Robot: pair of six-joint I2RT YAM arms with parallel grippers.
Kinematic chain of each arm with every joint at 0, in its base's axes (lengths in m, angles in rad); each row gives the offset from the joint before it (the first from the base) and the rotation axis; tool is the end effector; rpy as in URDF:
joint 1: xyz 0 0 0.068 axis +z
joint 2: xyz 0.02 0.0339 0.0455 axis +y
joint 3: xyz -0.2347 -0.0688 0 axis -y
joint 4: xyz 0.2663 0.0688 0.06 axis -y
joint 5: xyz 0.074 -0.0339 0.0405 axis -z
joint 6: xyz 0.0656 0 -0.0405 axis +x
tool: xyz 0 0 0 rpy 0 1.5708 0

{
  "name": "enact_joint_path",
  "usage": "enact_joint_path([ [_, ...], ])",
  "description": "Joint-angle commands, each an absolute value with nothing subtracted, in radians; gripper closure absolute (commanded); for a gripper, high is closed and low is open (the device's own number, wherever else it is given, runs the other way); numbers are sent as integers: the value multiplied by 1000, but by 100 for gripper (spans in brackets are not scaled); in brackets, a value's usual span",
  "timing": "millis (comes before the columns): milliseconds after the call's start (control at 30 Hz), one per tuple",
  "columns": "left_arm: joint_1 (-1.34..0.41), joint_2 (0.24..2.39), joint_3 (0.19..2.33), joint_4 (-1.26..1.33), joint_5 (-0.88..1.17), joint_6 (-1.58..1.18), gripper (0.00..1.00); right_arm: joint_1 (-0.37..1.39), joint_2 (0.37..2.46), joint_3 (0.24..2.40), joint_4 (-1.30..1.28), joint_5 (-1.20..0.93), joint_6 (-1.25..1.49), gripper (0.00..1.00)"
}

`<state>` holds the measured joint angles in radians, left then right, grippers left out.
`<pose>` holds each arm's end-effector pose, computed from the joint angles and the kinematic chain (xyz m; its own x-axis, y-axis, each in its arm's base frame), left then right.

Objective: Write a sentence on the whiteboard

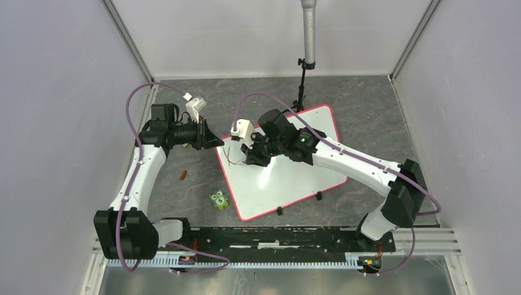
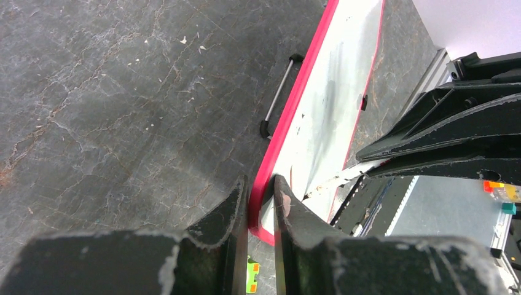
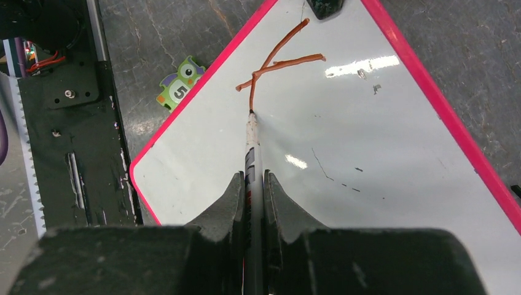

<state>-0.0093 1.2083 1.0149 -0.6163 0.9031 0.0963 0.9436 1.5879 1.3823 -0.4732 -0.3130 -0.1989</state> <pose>0.2882 -0.0542 0.2577 -0.6681 0.0658 -0.7412 0.6144 0.6106 -0.4996 0.2202 0.3383 0.2669 -0.1812 -0.5703 -0.8012 -0.9658 0.2567 0.0357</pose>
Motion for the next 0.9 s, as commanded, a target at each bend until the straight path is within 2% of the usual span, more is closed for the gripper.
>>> enact_joint_path([
  [0, -30, 1196, 1017, -604, 879, 64, 98, 933, 1559, 1386, -479, -290, -218, 100],
  [267, -38, 1196, 1019, -604, 879, 62, 98, 933, 1546, 1470, -444, -363, -193, 100],
  [867, -39, 1191, 1020, -612, 868, 68, 98, 928, 1614, 1499, -457, -259, -228, 100],
])
